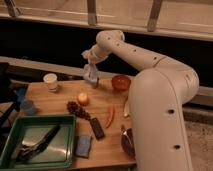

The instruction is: Place towel in metal cup

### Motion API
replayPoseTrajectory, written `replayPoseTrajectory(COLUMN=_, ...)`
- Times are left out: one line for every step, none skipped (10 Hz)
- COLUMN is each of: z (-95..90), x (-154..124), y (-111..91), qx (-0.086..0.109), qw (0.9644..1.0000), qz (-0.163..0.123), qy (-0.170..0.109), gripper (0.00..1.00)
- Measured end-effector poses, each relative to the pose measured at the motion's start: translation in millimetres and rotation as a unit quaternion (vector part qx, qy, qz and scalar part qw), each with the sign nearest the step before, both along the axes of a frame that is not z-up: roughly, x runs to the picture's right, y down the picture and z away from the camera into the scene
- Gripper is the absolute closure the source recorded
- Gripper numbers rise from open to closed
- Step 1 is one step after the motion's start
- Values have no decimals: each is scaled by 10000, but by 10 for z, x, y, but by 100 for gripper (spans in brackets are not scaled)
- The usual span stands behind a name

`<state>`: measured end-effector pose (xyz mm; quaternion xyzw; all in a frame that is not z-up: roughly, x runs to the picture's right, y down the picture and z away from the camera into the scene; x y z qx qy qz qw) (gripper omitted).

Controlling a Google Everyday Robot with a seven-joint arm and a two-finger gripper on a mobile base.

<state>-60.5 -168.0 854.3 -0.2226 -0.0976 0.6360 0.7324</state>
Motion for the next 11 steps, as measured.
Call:
replayPoseTrajectory(z=5, x=7, y=9, qx=-7, qw=10000, qz=-4, qy=7, gripper=100)
replayPoseTrajectory(z=1, x=-3, y=14, qx=-6, qw=10000, qz=-21, qy=8, gripper=100)
replayPoseTrajectory(z=10, x=0, y=32, qx=7, qw=10000, qz=-17, qy=86, gripper=100)
replayPoseTrajectory(z=32, x=85, y=28, qx=19, qw=9998, qz=58, qy=191, gripper=100)
replayPoseTrajectory(z=100, x=179, y=14, qx=0, qw=9996, qz=142, qy=257, gripper=100)
replayPoseTrajectory(z=184, x=242, y=-13, qx=-30, qw=9993, qz=211, qy=322, gripper=100)
replayPoseTrajectory(z=296, x=241, y=-21, qx=-97, qw=9989, qz=289, qy=357, gripper=100)
replayPoseTrajectory(z=408, x=287, y=-27, qx=-172, qw=9984, qz=381, qy=386, gripper=100)
replayPoseTrajectory(z=488, x=331, y=-30, qx=-231, qw=9979, qz=461, qy=398, gripper=100)
replayPoseTrajectory(z=618, x=344, y=2, qx=-337, qw=9972, qz=529, qy=398, gripper=100)
replayPoseTrajectory(z=711, x=295, y=45, qx=-423, qw=9970, qz=538, qy=367, gripper=100)
